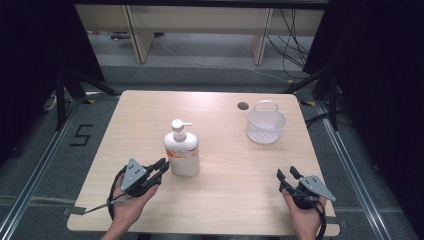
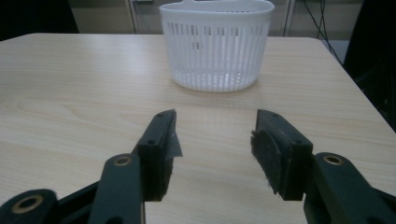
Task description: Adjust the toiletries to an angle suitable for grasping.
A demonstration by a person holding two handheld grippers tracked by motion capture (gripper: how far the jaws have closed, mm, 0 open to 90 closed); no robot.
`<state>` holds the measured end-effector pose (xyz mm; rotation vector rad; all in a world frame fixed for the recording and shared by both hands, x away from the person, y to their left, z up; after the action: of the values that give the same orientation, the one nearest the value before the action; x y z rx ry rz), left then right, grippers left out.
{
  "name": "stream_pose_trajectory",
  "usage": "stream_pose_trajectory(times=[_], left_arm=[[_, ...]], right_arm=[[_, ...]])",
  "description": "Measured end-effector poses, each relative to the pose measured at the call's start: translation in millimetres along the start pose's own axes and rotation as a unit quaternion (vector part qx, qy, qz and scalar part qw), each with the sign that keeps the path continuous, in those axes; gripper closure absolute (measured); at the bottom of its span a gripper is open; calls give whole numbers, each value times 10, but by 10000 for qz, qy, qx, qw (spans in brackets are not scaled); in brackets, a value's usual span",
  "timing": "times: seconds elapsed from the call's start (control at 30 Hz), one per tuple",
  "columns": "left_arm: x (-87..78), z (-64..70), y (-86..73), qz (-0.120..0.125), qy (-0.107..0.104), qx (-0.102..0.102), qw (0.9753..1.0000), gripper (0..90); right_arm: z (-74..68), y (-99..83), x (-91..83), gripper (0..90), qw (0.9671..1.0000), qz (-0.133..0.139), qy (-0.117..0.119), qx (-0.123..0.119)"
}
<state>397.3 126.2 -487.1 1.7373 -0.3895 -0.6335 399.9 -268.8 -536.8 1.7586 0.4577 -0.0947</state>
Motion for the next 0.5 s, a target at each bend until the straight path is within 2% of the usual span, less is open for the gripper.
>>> stream_pose_trajectory(times=[0.07, 0.13, 0.17, 0.2, 0.23, 0.27, 0.33, 0.37, 0.4, 0.43, 0.47, 0.5], left_arm=[[-100, -73, -70, -34, 84, -18, 10000, 707], [-132, -112, -99, -29, 119, -26, 9999, 690], [-162, -138, -129, -62, 148, -79, 9998, 675], [-211, -199, -180, -79, 222, -82, 9997, 653], [-211, -199, -180, -79, 222, -82, 9997, 641], [-254, -265, -250, -64, 312, -125, 9994, 620], [-295, -340, -344, -92, 433, -162, 9989, 584], [-320, -374, -396, -140, 501, -206, 9984, 563], [-335, -404, -440, -130, 554, -236, 9981, 547], [-338, -435, -478, -77, 588, -231, 9980, 536], [-338, -435, -478, -77, 588, -231, 9980, 525], [-366, -471, -540, -192, 657, -228, 9974, 525]], right_arm=[[-96, 44, 3, 455, 9999, 113, 63, -67], [-135, 61, -4, 445, 9998, 96, 49, -143], [-218, 90, 5, 435, 9995, 161, 198, -191], [-333, 121, -17, 426, 9992, 180, 212, -283], [-333, 121, -17, 426, 9992, 180, 212, -283], [-487, 142, -13, 417, 9984, 224, 416, -295], [-579, 154, -26, 411, 9985, 184, 388, -351], [-655, 171, -11, 408, 9978, 267, 513, -313], [-700, 184, -16, 405, 9979, 282, 471, -336], [-755, 203, -7, 401, 9972, 290, 545, -415], [-755, 203, -7, 401, 9972, 290, 545, -415], [-825, 227, 8, 397, 9967, 358, 610, -387]])
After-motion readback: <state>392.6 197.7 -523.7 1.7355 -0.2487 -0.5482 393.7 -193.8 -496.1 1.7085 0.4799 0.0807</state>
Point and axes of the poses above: each handheld gripper's, and its own axes: x roughly forward along the jaws, y roughly out of its top, z roughly to its right, the point moved 9 cm from there along x, roughly forward along the jaws, and after that the axes turned 11 degrees about x, right-handed, at the moved point
